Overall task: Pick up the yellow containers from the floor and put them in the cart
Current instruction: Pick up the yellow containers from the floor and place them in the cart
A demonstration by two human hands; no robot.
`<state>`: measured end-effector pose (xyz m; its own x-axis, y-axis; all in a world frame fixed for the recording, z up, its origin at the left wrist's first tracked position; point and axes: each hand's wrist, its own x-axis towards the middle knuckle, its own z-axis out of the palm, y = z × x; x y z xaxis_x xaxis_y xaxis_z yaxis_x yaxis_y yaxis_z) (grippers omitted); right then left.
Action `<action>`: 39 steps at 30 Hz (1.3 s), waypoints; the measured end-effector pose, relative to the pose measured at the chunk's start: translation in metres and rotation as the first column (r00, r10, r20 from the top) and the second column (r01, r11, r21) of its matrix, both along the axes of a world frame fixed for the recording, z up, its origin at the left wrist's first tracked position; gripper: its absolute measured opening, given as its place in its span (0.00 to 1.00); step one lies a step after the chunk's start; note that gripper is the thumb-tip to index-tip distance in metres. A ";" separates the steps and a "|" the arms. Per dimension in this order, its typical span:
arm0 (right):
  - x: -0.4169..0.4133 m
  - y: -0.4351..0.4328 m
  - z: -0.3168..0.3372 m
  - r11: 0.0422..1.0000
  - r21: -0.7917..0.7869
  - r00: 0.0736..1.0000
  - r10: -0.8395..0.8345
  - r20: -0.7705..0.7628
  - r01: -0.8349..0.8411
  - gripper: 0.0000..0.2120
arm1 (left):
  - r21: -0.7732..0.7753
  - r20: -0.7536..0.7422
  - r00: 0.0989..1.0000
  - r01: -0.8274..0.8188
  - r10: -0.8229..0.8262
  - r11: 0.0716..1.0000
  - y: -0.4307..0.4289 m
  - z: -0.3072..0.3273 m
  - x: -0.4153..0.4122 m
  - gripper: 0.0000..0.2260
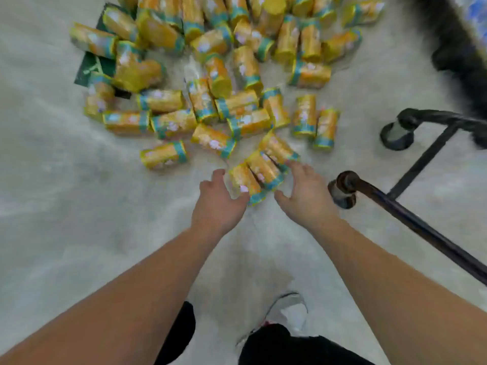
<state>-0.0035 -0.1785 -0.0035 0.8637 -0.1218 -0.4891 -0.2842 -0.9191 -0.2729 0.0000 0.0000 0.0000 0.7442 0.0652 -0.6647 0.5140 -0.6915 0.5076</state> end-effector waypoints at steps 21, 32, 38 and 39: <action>0.044 0.011 -0.186 0.995 0.023 0.995 -0.100 -0.012 0.100 0.37 | -0.237 -0.040 0.882 -0.465 0.470 0.853 -0.048 -0.201 0.020 0.39; 0.057 0.025 0.184 0.875 0.379 0.893 -0.399 0.207 0.302 0.38 | -0.359 0.224 0.934 -0.186 0.278 0.915 -0.010 0.171 0.069 0.38; 0.070 -0.019 0.467 0.789 0.467 0.723 -0.584 0.368 0.399 0.37 | -0.339 0.400 0.916 0.110 0.037 0.934 -0.052 0.462 0.114 0.36; 0.069 -0.032 0.504 0.772 0.486 0.688 -0.612 0.391 0.411 0.37 | -0.340 0.436 0.900 0.167 -0.002 0.926 -0.066 0.502 0.120 0.37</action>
<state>0.0654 -0.2106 0.5001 0.8368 -0.5376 -0.1039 -0.4093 -0.4881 -0.7709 0.1200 -0.0664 0.5019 0.9485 -0.1927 -0.2513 0.1425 -0.4491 0.8821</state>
